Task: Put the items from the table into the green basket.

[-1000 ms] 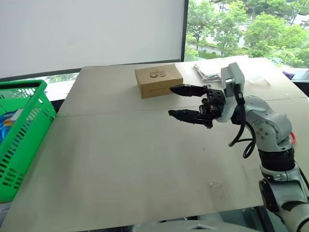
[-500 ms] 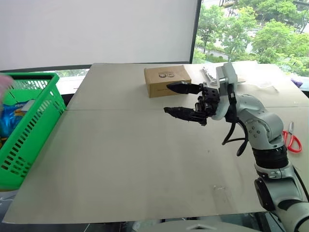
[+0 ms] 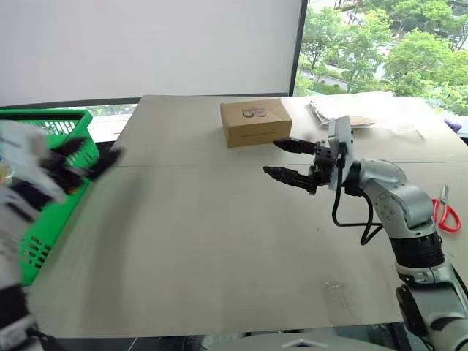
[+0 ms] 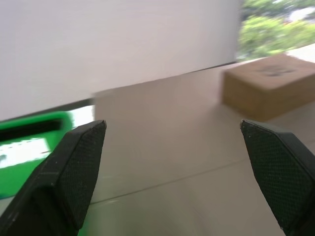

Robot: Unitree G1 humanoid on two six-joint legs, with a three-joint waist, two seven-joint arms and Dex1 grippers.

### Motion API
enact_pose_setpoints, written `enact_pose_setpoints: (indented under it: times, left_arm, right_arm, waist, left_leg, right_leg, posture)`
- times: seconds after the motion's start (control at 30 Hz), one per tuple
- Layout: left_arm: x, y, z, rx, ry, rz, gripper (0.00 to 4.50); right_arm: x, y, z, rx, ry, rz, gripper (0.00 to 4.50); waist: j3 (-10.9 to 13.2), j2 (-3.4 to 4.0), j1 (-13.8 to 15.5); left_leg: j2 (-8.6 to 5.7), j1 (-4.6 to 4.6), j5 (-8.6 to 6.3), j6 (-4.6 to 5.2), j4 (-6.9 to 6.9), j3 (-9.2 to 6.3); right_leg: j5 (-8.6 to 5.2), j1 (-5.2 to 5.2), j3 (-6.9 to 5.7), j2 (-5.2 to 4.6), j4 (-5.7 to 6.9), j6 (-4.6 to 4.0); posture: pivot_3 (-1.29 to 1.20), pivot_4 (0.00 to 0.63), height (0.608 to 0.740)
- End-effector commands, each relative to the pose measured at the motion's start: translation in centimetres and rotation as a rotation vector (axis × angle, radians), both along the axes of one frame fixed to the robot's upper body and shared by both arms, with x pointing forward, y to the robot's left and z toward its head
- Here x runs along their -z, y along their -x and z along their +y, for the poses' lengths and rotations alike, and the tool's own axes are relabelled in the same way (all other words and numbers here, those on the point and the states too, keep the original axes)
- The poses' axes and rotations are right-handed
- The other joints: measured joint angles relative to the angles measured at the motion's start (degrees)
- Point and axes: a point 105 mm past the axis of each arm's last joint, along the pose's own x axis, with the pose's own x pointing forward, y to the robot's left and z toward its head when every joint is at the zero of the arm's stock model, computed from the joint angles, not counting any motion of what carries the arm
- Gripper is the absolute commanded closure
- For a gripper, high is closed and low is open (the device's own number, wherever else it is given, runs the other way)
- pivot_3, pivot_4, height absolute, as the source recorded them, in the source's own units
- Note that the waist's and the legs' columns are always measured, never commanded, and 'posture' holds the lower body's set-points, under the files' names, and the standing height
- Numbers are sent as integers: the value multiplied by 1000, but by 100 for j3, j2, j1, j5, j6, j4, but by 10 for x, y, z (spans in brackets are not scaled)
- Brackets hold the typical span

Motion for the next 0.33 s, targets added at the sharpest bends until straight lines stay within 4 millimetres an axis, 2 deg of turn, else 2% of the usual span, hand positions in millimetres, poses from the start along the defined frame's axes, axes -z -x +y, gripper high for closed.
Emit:
enact_pose_setpoints:
  times: [0.03, 0.07, 0.2, 0.27, 0.33]
  left_arm:
    - [25, 0, -35, 35, -55, 14, 14]
    - [43, 1, -44, 35, -77, 47, 14]
    - [85, 3, -59, 28, -112, 117, 14]
    - [104, 3, -61, 27, -144, 144, 14]
    - [109, 1, -62, 27, -155, 143, 14]
  right_arm:
    - [21, -9, -23, 160, 99, -44, 570]
    - [38, -11, -33, 221, 151, -33, 570]
    - [76, -11, -57, 377, 278, -6, 570]
    - [85, -7, -63, 423, 286, 13, 570]
    - [86, -5, -63, 434, 278, 18, 570]
  waist:
    - [-4, 3, -13]
    - [-14, 18, -10]
    - [-8, 34, -25]
    - [-14, 65, -67]
    - [-15, 66, -70]
  left_leg:
    - [2, 1, 1, 0, 0, 0]
    - [2, 5, 1, 1, 0, 0]
    - [3, 21, 1, 2, 5, 5]
    - [6, 23, 4, 0, 14, 9]
    - [8, 33, 4, 0, 20, 10]
  right_leg:
    - [0, -2, 1, 2, 2, -1]
    - [0, 1, 0, 2, 4, -2]
    - [-1, 20, 3, 3, 3, -2]
    - [-2, 21, 8, 9, 7, -3]
    - [-3, 33, 9, 12, 8, -3]
  posture:
    - [136, 0, 740]
    - [125, 0, 740]
    - [109, 0, 740]
    - [98, 0, 740]
    - [85, 0, 740]
